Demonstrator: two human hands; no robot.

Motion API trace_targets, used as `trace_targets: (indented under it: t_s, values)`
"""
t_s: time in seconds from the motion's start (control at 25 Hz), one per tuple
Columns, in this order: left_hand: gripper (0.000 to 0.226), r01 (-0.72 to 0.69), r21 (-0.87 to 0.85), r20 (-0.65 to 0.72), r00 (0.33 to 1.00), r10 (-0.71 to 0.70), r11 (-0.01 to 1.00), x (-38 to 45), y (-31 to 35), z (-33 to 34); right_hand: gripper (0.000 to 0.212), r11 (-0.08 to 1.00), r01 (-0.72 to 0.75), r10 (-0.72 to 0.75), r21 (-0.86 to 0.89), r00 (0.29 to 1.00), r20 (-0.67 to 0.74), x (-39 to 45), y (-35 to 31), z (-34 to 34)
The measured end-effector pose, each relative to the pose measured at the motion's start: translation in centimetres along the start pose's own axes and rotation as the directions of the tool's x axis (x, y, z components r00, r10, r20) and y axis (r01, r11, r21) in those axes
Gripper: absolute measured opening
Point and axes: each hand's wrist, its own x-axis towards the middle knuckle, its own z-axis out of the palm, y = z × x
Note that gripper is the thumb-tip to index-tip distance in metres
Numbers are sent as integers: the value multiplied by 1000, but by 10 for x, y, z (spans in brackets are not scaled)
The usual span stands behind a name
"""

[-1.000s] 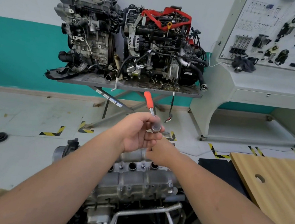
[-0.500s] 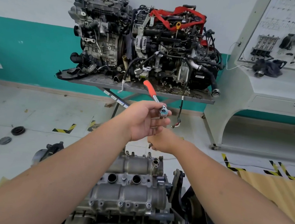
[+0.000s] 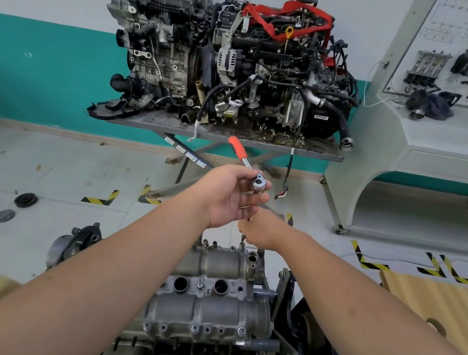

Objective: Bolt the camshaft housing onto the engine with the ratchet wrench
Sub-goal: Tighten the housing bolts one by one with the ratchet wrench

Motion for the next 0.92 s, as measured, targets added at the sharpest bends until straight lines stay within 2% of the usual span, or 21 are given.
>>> trace_targets:
  t_s: [0.24, 0.48, 0.6, 0.68, 0.72, 0.76, 0.8, 0.84, 0.88, 0.92]
  values:
    - [11, 16, 2, 2, 1000, -16, 1000, 6, 0, -8, 24, 998, -47, 45, 47, 998, 41, 6, 2, 5]
    - [13, 35, -2, 17, 999, -35, 999, 7, -2, -13, 21, 999, -49, 49, 9, 997, 60, 6, 3, 6]
    - [18, -8, 149, -26, 1000, 12, 989, 7, -2, -9, 23, 998, -57, 55, 24, 996, 77, 6, 3, 6]
    - [20, -60, 291, -86, 992, 89, 955, 7, -2, -5, 21, 998, -59, 62, -27, 990, 128, 3, 6, 0]
    - [18, -85, 362, -114, 984, 134, 929, 8, -2, -2, 16, 998, -61, 62, -7, 988, 141, 1, 6, -4]
    - [17, -105, 425, -131, 976, 175, 899, 9, -2, 0, 11, 991, -77, 64, 107, 991, 121, -1, 7, -9]
    - [18, -125, 481, -132, 968, 212, 868, 10, -2, 2, 12, 939, -104, 85, 326, 994, 72, -5, 6, -17]
    - [20, -148, 539, -115, 962, 247, 829, 11, -2, 3, 14, 794, -110, 117, 598, 993, 27, -7, 4, -24]
    - [22, -177, 602, -79, 957, 278, 779, 13, -3, 4, 14, 568, -75, 118, 819, 993, 9, -9, 2, -33]
    - [25, -212, 657, -26, 953, 303, 723, 14, -3, 5, 16, 340, -29, 69, 940, 998, 5, -11, -1, -40]
